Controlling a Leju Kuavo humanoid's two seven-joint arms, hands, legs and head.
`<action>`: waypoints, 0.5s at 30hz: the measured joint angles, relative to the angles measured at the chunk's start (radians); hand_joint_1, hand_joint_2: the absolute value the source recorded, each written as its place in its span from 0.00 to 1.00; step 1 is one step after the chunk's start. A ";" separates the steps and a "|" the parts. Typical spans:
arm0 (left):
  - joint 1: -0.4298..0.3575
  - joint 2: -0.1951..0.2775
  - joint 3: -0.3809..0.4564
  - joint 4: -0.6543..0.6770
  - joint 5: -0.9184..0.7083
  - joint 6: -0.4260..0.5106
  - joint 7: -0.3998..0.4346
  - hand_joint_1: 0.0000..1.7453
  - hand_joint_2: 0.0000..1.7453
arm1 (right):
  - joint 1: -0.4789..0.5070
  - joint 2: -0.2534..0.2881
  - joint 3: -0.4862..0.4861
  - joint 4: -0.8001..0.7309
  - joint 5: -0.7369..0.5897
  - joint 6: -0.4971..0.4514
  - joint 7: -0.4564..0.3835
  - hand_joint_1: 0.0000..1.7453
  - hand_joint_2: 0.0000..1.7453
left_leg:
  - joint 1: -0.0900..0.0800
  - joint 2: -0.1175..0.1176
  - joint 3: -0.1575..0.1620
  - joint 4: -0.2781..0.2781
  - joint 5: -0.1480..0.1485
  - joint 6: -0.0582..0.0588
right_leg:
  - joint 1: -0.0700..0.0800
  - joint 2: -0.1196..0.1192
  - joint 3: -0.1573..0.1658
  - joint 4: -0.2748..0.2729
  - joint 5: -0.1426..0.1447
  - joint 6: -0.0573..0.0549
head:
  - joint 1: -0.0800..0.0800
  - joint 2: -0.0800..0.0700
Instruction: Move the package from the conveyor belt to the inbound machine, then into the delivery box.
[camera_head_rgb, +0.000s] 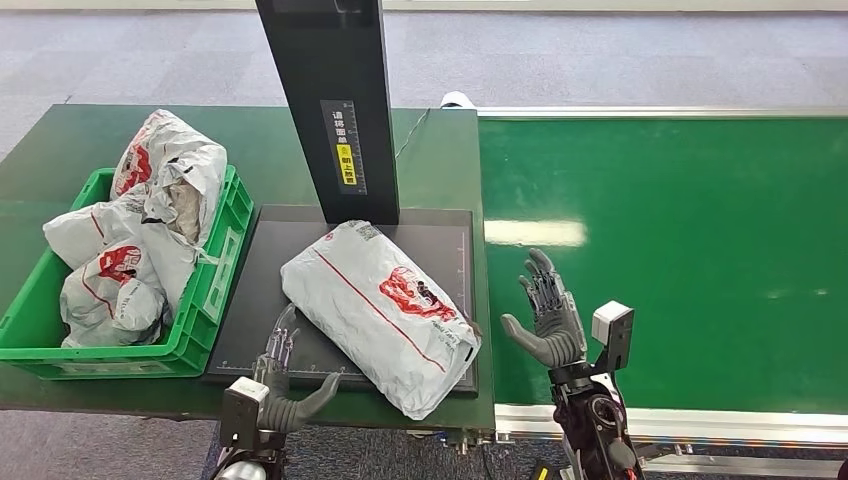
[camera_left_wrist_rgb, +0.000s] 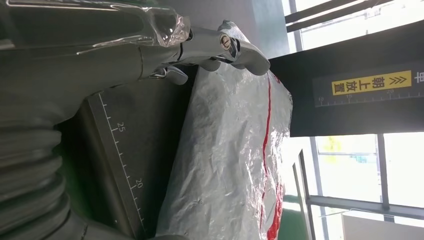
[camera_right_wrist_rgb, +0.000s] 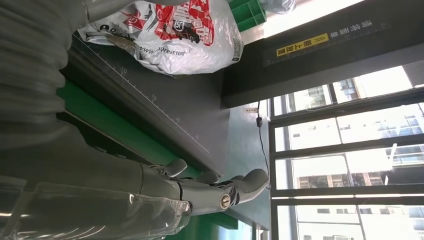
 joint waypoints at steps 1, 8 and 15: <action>0.000 0.000 0.000 0.000 -0.003 0.000 0.000 0.00 1.00 | 0.001 0.000 0.000 -0.001 0.000 0.000 0.000 0.00 1.00 | 0.000 0.000 0.000 0.000 0.000 0.000 | 0.000 0.000 0.000 0.000 0.000 0.000 | 0.000 0.000; -0.007 0.001 -0.023 -0.010 -0.117 0.045 0.030 0.00 1.00 | 0.004 0.000 -0.004 -0.005 0.004 0.000 0.000 0.00 1.00 | 0.000 0.000 0.000 0.000 0.000 0.000 | 0.000 0.000 0.000 0.000 0.000 0.000 | 0.000 0.000; -0.137 0.014 -0.115 -0.003 -0.250 0.204 0.073 0.00 1.00 | -0.014 0.012 -0.008 0.000 0.021 -0.013 -0.001 0.00 1.00 | 0.000 -0.001 0.000 0.000 0.002 0.000 | 0.000 0.000 0.000 0.000 0.001 0.000 | 0.000 0.000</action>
